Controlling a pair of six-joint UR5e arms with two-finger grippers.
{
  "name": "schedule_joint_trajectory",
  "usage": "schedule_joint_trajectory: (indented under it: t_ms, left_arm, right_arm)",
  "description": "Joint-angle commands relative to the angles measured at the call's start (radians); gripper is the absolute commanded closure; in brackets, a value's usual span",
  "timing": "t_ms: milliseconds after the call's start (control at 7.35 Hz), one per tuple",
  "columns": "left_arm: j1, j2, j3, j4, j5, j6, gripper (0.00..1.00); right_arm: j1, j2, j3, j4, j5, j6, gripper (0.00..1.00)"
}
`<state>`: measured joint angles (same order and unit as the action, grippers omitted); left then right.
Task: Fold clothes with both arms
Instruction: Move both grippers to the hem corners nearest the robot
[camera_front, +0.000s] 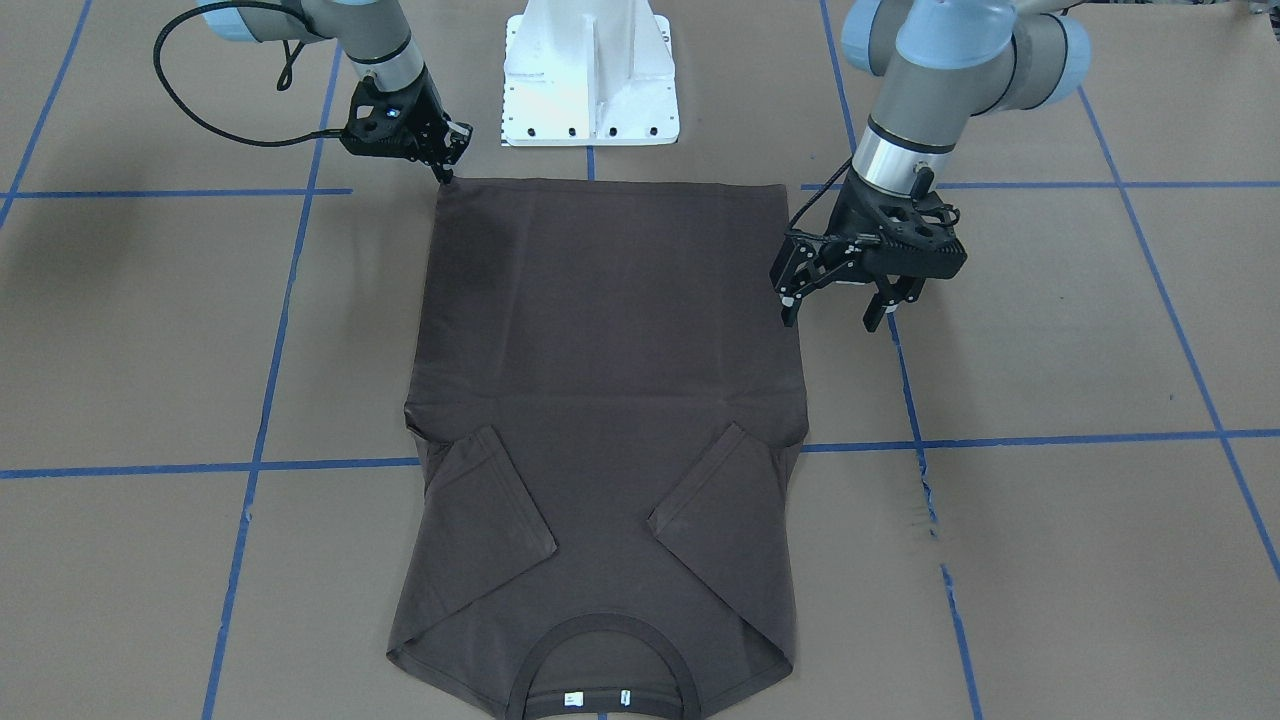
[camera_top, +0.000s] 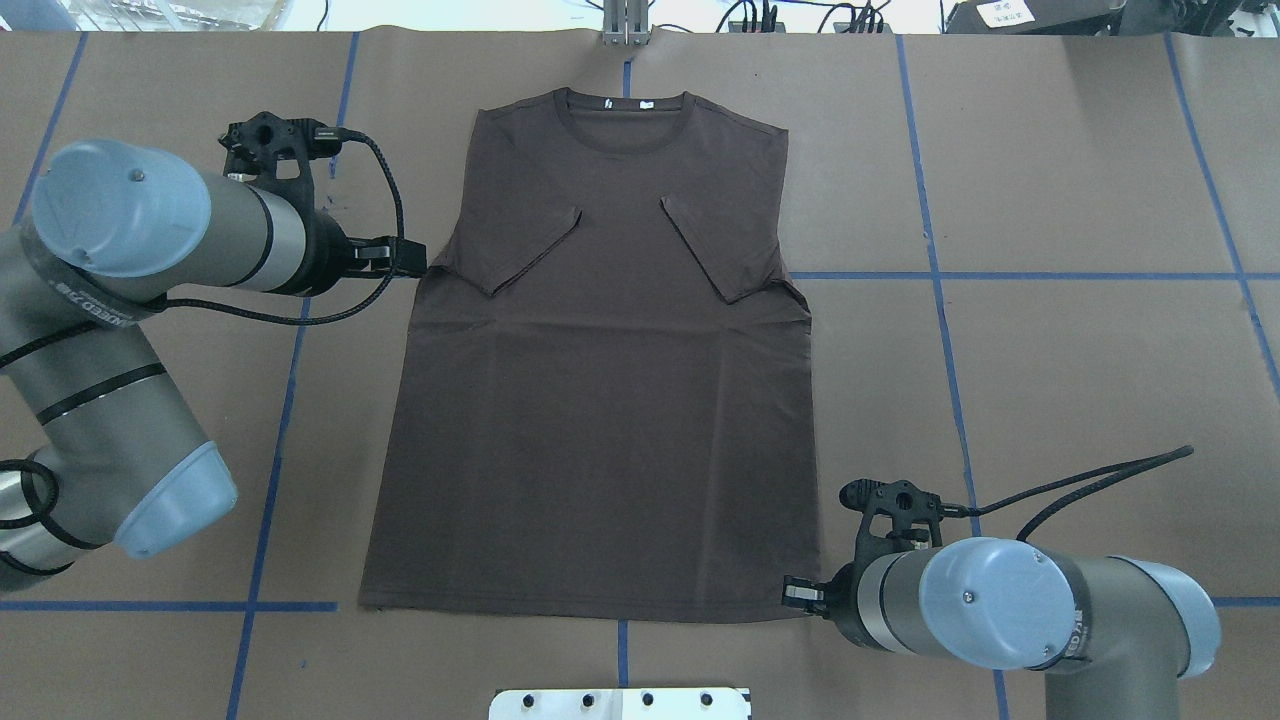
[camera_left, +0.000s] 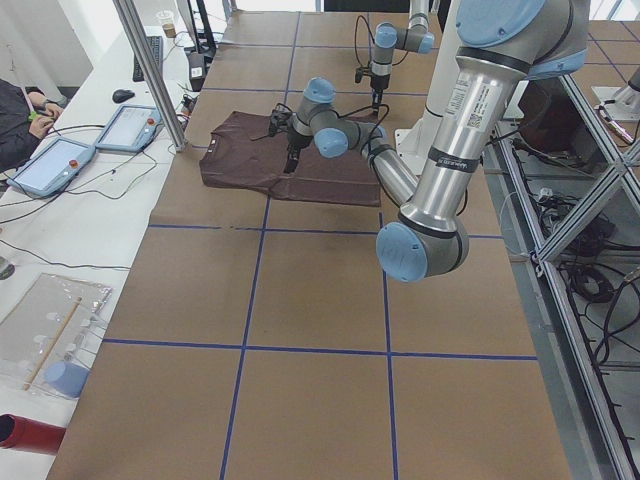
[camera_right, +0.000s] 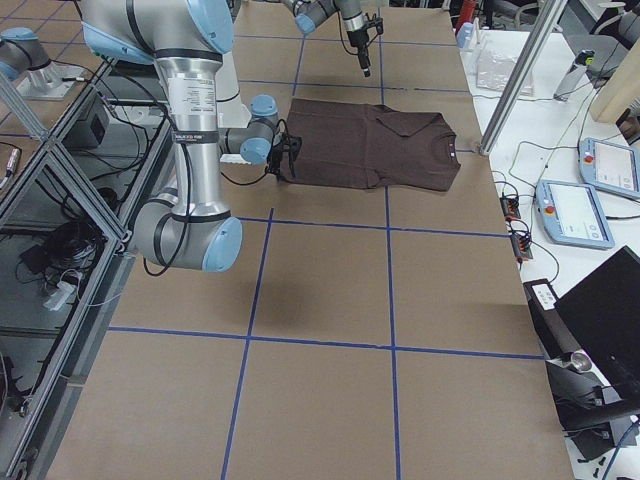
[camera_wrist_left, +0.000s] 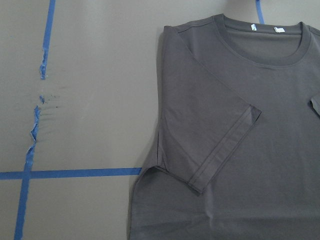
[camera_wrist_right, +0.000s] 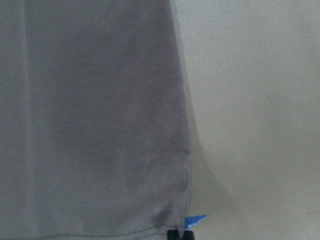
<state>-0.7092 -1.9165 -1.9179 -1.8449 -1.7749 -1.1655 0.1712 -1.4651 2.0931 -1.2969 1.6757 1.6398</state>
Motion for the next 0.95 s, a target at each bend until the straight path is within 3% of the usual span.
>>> schedule_joint_trajectory:
  t_ms: [0,136,408,817]
  left_arm:
    - [0.064,0.144,-0.095,-0.055,0.003,-0.191,0.00]
    - [0.162,0.236,-0.160,-0.097,0.026,-0.339,0.00]
    - [0.386,0.246,-0.170,-0.085,0.176,-0.599,0.00]
    - [0.542,0.247,-0.168,0.016,0.258,-0.758,0.02]
  right_arm:
    - [0.020,-0.027,0.062,-0.001,0.006,-0.159,1.00]
    - [0.036,-0.024,0.065,0.001,0.028,-0.175,1.00]
    - [0.048,-0.018,0.073,0.001,0.041,-0.179,1.00]
    - [0.050,-0.015,0.071,0.001,0.042,-0.181,1.00]
